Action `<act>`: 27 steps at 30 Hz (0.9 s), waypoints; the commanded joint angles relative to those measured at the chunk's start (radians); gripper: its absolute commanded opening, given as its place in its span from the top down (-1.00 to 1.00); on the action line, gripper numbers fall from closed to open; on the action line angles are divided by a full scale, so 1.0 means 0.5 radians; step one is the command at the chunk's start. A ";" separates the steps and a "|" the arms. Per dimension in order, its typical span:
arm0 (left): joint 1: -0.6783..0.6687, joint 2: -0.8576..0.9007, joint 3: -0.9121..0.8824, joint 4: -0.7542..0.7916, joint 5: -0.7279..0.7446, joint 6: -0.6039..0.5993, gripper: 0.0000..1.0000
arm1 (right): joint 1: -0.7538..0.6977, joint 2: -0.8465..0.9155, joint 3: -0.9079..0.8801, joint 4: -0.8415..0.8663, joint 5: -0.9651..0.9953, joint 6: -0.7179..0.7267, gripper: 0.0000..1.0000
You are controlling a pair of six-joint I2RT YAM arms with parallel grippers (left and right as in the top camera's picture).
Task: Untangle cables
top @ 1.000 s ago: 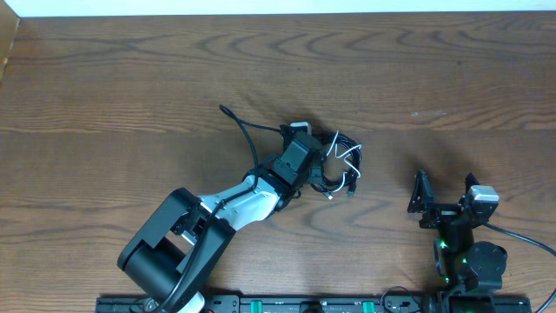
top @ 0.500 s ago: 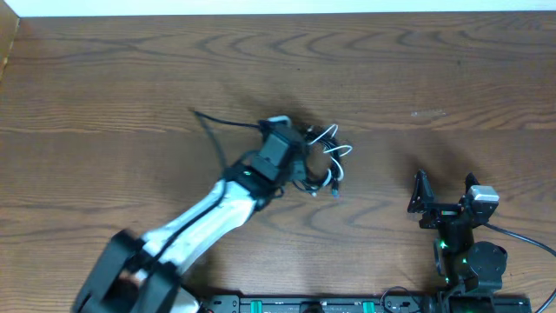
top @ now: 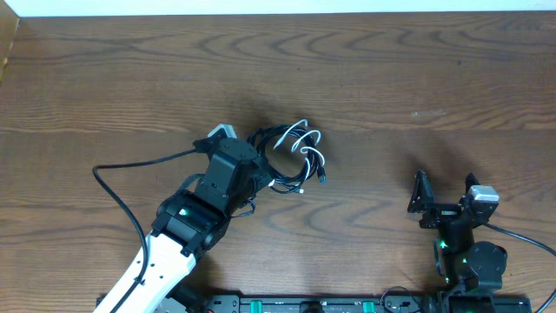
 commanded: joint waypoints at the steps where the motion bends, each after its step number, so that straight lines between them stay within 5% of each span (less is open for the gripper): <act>1: 0.008 -0.018 0.018 -0.006 0.042 -0.171 0.86 | 0.014 -0.001 -0.002 -0.008 0.002 0.020 -0.98; 11: 0.005 0.030 0.018 -0.008 0.046 -0.140 0.85 | 0.014 -0.002 -0.002 -0.009 0.002 0.020 -0.99; 17: -0.064 0.353 0.016 0.029 0.046 -0.117 0.85 | 0.014 -0.001 -0.002 -0.008 0.002 0.020 -0.98; 21: -0.134 0.632 0.015 0.051 0.105 -0.116 0.06 | 0.014 -0.001 -0.002 -0.008 0.002 0.020 -0.98; 27: -0.130 0.655 0.016 -0.008 0.205 -0.025 -0.31 | 0.014 -0.001 -0.002 -0.008 0.002 0.020 -0.98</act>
